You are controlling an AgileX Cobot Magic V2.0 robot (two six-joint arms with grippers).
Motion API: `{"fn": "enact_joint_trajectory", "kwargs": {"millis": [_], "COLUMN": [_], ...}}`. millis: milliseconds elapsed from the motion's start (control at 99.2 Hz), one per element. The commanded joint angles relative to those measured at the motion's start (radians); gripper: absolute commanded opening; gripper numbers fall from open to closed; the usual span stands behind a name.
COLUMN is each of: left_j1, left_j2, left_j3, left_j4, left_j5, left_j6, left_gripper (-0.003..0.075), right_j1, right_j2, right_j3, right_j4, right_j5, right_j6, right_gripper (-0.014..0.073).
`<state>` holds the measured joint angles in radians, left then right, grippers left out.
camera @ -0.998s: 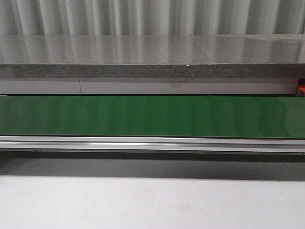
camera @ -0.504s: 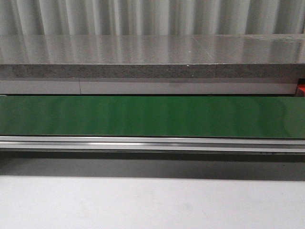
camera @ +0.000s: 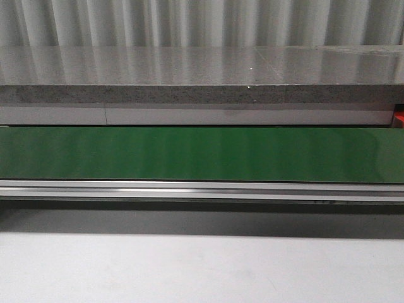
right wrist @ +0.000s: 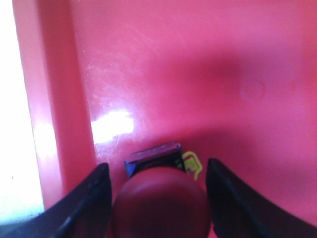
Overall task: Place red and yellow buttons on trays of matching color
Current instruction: 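Carry the red button into the red tray and release it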
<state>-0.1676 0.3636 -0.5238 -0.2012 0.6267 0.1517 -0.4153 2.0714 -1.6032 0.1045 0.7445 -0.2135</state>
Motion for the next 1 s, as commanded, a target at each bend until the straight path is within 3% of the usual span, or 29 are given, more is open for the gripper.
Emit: {"fn": "enact_joint_trajectory", "kwargs": {"millis": [0,292,534,625,988], "left_j1": [-0.007,-0.007,-0.007,-0.007,-0.007], "left_j2": [0.008,0.008,0.008,0.008,0.008], "left_j3": [-0.024,-0.024,-0.024,-0.024,-0.024], "left_j4": [-0.016,-0.016,-0.016,-0.016,-0.016], "left_j5": [-0.076,-0.076,-0.076,-0.076,-0.076], "left_j6": [-0.001,-0.001,-0.001,-0.001,-0.001], "left_gripper": [-0.0006,-0.0006,-0.0006,-0.0006,-0.0006], "right_j1": [-0.006,0.007,0.089,0.139,0.348], "right_j2": [-0.085,-0.219,-0.421,-0.502,-0.823], "right_j3": [-0.033,0.001,0.150,0.211,0.477], "right_j4": [0.003,0.008,0.009,0.009,0.009], "right_j5": [-0.052,-0.049,-0.054,-0.052,-0.040], "right_j6": [0.000,0.000,0.000,0.000,0.000], "right_gripper": [0.0447,0.0414,0.0031,-0.0073,-0.0067]}}
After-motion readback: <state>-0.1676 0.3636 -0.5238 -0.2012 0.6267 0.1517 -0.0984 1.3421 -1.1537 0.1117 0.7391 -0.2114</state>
